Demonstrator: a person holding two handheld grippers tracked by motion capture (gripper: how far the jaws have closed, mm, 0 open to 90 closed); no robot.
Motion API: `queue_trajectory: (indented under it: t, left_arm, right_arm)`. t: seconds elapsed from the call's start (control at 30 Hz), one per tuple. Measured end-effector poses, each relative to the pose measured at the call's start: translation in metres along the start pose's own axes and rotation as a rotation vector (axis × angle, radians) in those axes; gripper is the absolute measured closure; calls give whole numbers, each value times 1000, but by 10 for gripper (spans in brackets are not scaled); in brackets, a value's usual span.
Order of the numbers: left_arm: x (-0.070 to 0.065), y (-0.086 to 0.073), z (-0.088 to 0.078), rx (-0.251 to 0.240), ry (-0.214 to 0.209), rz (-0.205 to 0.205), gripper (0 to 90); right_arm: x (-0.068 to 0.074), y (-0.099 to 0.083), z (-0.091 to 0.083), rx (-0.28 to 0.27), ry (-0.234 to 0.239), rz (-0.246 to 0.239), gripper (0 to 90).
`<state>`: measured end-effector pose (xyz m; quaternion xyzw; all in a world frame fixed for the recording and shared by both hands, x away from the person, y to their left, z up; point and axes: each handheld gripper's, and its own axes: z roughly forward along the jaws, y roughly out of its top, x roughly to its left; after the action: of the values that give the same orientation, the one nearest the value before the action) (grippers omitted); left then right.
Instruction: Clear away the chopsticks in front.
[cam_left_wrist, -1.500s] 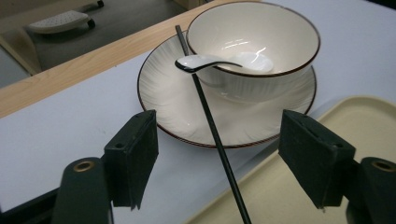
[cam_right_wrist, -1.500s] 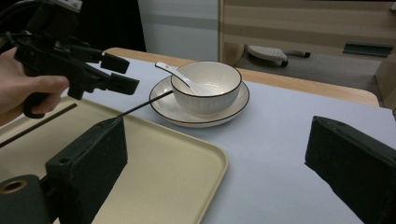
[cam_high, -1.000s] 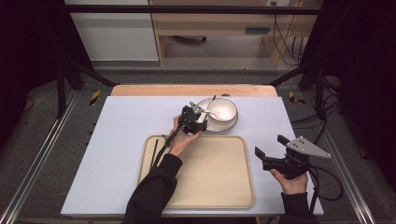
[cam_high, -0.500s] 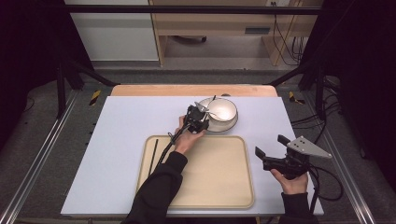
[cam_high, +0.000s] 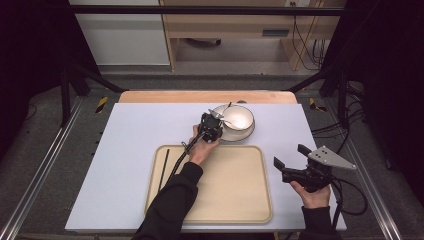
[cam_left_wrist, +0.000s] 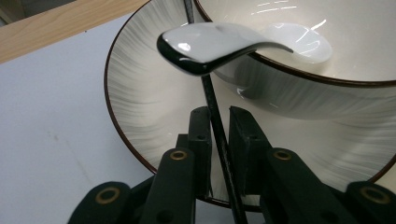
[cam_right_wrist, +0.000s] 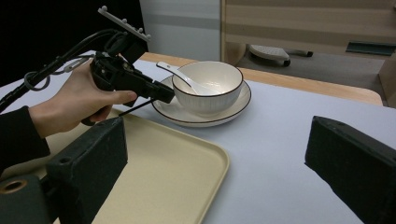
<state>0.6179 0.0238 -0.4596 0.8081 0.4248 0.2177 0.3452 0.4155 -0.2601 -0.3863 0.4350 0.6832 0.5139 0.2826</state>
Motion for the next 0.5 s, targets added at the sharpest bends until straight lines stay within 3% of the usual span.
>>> queue_trajectory:
  t: [0.23, 0.5]
  left_arm:
    - [3, 0, -1, 5, 27, -30, 846]
    - [5, 1, -8, -11, 26, -49, 849]
  right_arm:
    - [0, 0, 1, 4, 0, -2, 58]
    - [0, -1, 0, 3, -2, -2, 58]
